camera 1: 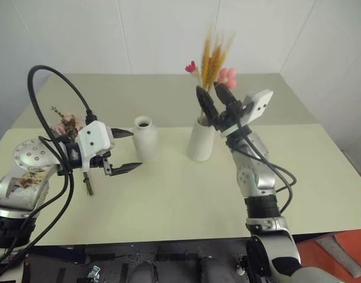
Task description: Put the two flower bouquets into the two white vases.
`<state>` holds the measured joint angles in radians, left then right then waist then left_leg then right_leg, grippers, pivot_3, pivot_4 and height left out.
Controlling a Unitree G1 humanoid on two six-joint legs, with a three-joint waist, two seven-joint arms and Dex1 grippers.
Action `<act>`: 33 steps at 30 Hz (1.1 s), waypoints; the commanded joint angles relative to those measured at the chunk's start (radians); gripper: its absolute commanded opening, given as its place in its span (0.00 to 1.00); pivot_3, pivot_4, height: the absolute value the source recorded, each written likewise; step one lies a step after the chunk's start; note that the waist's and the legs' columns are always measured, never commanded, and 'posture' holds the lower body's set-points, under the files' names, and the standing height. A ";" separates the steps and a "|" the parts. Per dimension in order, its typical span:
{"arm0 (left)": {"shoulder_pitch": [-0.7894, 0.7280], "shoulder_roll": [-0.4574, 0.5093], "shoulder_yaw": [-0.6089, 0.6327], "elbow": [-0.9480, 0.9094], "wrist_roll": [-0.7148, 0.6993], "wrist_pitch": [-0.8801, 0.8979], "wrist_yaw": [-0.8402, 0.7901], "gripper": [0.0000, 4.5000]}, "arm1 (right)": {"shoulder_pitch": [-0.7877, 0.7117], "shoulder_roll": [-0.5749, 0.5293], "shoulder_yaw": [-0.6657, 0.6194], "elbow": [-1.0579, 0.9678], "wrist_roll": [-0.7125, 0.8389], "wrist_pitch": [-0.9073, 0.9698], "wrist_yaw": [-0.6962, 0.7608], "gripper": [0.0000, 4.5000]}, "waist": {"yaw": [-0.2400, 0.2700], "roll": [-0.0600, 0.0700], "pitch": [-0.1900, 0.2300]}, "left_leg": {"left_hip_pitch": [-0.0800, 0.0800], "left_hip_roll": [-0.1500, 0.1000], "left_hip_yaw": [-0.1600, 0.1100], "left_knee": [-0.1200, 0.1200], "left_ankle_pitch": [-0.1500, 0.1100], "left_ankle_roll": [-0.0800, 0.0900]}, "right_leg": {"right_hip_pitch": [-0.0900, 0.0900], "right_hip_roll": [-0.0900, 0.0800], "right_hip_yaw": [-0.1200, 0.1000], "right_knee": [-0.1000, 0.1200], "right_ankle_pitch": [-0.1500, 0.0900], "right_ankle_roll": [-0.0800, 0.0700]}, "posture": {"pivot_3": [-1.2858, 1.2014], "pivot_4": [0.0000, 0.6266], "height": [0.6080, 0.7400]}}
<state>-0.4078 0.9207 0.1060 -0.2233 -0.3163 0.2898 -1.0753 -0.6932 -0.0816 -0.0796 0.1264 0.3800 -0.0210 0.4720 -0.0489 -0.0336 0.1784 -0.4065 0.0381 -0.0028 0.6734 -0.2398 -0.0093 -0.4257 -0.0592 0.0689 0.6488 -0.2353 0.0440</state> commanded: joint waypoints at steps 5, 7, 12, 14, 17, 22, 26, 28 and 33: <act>0.178 0.031 0.225 -0.047 -0.027 0.107 0.100 1.00 | 0.158 -0.215 0.051 -0.347 -0.006 0.317 0.015 0.94 | 0.004 0.000 0.000 | 0.000 0.000 0.000 0.000 0.000 0.000 | 0.000 0.000 0.000 -0.001 -0.001 -0.001 | 0.52 0.24 1.00; 0.207 0.033 0.223 -0.065 0.014 0.177 0.178 1.00 | 0.181 -0.295 0.033 -0.422 0.049 0.410 0.060 0.94 | 0.005 0.000 0.000 | 0.001 0.000 0.000 0.000 0.000 0.000 | 0.000 0.000 0.000 -0.002 -0.001 -0.001 | 0.52 0.24 1.00; 0.085 -0.054 0.150 -0.093 0.062 0.553 0.464 1.00 | 0.202 -0.533 0.009 -0.514 0.124 0.540 0.232 0.94 | 0.020 -0.001 0.000 | 0.003 0.000 -0.001 0.002 0.000 0.000 | 0.003 0.000 -0.001 -0.002 -0.001 0.000 | 0.52 0.24 1.00; -0.013 -0.111 0.124 -0.074 0.072 0.738 0.562 1.00 | 0.195 -0.593 0.007 -0.525 0.143 0.549 0.294 0.94 | 0.027 -0.002 0.000 | 0.003 -0.001 -0.001 0.004 0.000 0.000 | 0.004 0.000 -0.001 -0.001 -0.001 0.000 | 0.52 0.24 1.00; -0.153 -0.198 0.114 -0.022 0.083 1.001 0.678 1.00 | 0.156 -0.627 0.003 -0.524 0.180 0.588 0.326 0.94 | 0.027 -0.003 -0.001 | 0.002 -0.001 -0.002 0.004 0.000 0.000 | 0.004 0.000 -0.001 -0.001 -0.001 0.000 | 0.52 0.24 1.00; -0.336 -0.384 0.222 0.135 0.180 1.172 0.906 1.00 | 0.131 -0.647 0.021 -0.561 0.220 0.615 0.381 0.94 | 0.022 -0.003 -0.001 | 0.001 -0.002 -0.003 0.003 0.000 0.000 | 0.003 0.000 -0.001 -0.001 -0.001 0.000 | 0.52 0.24 1.00; -0.439 -0.551 0.425 0.137 0.258 1.234 1.070 1.00 | 0.136 -0.636 0.017 -0.584 0.242 0.636 0.374 0.94 | 0.023 -0.005 -0.001 | 0.000 -0.002 -0.003 0.004 0.000 0.000 | 0.002 -0.001 -0.001 -0.001 0.000 0.000 | 0.52 0.24 1.00; -0.447 -0.606 0.414 0.063 0.291 1.271 1.118 1.00 | 0.147 -0.635 0.031 -0.578 0.219 0.637 0.358 0.94 | 0.026 -0.005 -0.001 | 0.000 -0.002 -0.004 0.004 0.000 0.000 | 0.002 -0.001 -0.001 -0.002 0.000 0.000 | 0.52 0.24 1.00; -0.412 -0.647 0.438 0.051 0.353 1.225 1.199 1.00 | 0.157 -0.629 0.048 -0.586 0.207 0.644 0.335 0.94 | 0.032 -0.005 -0.001 | 0.000 -0.003 -0.004 0.003 0.000 0.000 | 0.002 -0.001 -0.001 -0.001 0.000 0.000 | 0.52 0.24 1.00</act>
<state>-0.8247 0.2544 0.5337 -0.1602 0.0202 1.5425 0.1141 -0.5348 -0.7126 -0.0146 -0.4256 0.5905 0.6205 0.8225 -0.0168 -0.0384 0.1776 -0.4058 0.0353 -0.0064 0.6768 -0.2399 -0.0098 -0.4237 -0.0606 0.0682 0.6478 -0.2355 0.0441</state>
